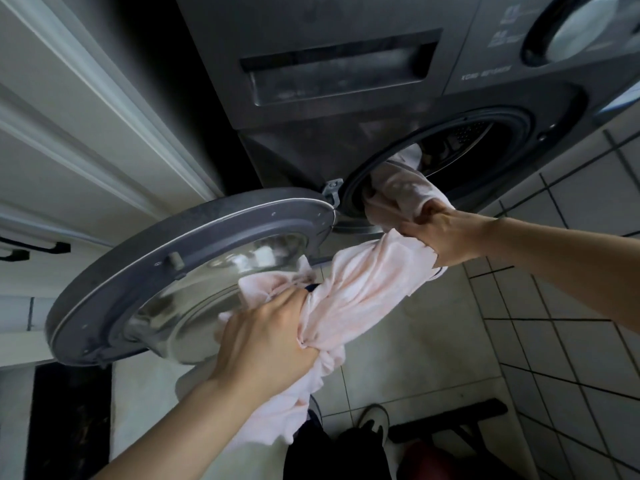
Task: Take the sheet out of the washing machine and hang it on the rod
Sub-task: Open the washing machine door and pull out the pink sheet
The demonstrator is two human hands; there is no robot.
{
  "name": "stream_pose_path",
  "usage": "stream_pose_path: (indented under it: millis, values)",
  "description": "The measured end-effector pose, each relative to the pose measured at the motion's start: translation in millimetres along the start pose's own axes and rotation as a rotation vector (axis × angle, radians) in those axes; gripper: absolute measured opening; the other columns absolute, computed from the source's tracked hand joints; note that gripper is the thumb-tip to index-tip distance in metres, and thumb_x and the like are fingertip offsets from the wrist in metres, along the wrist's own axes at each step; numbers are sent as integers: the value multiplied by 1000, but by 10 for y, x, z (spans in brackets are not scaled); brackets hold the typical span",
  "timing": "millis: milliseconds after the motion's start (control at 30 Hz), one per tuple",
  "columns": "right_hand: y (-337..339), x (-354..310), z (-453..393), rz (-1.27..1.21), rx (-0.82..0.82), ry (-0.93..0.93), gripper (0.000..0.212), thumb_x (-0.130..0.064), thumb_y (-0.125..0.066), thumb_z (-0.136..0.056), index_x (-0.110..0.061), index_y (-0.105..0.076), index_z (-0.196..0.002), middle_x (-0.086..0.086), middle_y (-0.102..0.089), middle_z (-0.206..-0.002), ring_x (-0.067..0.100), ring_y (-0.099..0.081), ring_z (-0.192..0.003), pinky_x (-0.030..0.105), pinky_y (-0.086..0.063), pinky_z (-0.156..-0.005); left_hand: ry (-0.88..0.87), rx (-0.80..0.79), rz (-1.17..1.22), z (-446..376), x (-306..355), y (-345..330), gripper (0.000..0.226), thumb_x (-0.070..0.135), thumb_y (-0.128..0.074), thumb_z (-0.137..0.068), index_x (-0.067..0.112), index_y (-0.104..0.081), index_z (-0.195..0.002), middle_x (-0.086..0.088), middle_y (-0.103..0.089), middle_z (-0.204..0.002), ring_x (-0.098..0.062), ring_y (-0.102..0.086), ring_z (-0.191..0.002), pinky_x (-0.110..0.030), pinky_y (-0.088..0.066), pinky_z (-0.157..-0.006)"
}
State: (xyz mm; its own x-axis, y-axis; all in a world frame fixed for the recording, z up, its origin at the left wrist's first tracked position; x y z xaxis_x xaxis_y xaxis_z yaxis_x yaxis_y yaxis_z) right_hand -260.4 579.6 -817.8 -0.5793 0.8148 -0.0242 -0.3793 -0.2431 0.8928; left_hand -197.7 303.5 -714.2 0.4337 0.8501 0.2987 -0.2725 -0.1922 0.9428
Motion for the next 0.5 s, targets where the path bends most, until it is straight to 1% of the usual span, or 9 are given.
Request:
stream_pose_path:
  millis: [67, 133, 200, 233, 300, 367, 433, 467, 500]
  values:
    - [26, 50, 92, 64, -5, -1, 61, -38, -51, -77, -24, -32, -133, 1, -65, -88, 26, -61, -90, 35, -27, -103, 63, -7, 60, -45, -72, -73, 20, 33, -63, -67, 28, -54, -84, 12, -64, -79, -21, -62, -64, -28, -44, -52]
    - [123, 98, 161, 111, 60, -21, 61, -20, -52, -79, -18, -32, -137, 5, -65, -91, 30, -60, -90, 31, -21, -98, 124, -34, 90, -73, -149, -173, 15, 29, -61, -67, 25, -49, -74, 9, -58, -65, -21, -57, -55, -28, -45, -49]
    - [164, 142, 187, 179, 145, -43, 65, -11, -53, -78, -15, -32, -140, 12, -65, -95, 35, -60, -93, 36, -29, -94, 178, -82, 82, -86, -229, -300, 15, 28, -59, -66, 24, -45, -68, 9, -50, -56, -20, -52, -50, -26, -41, -46]
    - [144, 143, 179, 212, 157, -51, 69, -8, -54, -77, -13, -28, -142, 16, -65, -99, 38, -60, -97, 41, -35, -93, 216, -113, 83, -86, -265, -350, 16, 29, -58, -67, 25, -43, -67, 9, -48, -55, -20, -51, -50, -26, -39, -47]
    - [91, 105, 145, 267, 182, -22, 79, -4, -53, -77, -12, -13, -145, 21, -63, -113, 38, -62, -102, 48, -42, -89, 275, -171, 73, -94, -303, -416, 15, 33, -55, -69, 26, -42, -68, 9, -50, -59, -20, -53, -55, -27, -41, -51]
    - [120, 40, 140, 299, 218, 19, 84, -4, -53, -78, -14, -5, -145, 21, -56, -123, 38, -61, -105, 50, -44, -83, 289, -232, 15, -114, -301, -452, 14, 32, -55, -74, 25, -43, -72, 7, -54, -68, -21, -54, -61, -28, -42, -56]
    - [207, -68, 178, 285, 243, 35, 83, -3, -43, -80, -17, 2, -149, 21, -55, -115, 37, -59, -100, 50, -43, -81, 297, -278, -63, -127, -310, -464, 15, 32, -56, -77, 24, -44, -78, 2, -61, -82, -25, -56, -71, -29, -40, -61]
    - [271, -138, 207, 269, 261, 52, 81, -5, -33, -80, -21, 6, -150, 20, -54, -109, 38, -58, -96, 50, -42, -83, 297, -291, -93, -121, -328, -481, 15, 32, -56, -78, 25, -43, -80, 1, -64, -89, -26, -60, -77, -29, -41, -63]
    - [357, -219, 253, 254, 281, 81, 80, -10, -30, -80, -26, 6, -150, 19, -52, -105, 38, -58, -93, 49, -42, -84, 293, -307, -114, -113, -355, -514, 15, 31, -55, -78, 25, -42, -82, 0, -65, -93, -27, -63, -83, -30, -42, -65]
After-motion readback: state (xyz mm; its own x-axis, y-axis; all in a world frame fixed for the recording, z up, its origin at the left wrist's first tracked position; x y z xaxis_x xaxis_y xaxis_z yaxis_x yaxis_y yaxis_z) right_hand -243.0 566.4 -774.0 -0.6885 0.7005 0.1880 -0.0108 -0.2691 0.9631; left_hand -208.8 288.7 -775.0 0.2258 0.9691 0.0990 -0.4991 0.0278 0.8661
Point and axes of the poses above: each hand's wrist, its own z-axis away from the middle knuckle, its own y-axis out of the back of the hand, x = y × z, the point moved 7 cm from there along -z, towards the middle knuckle
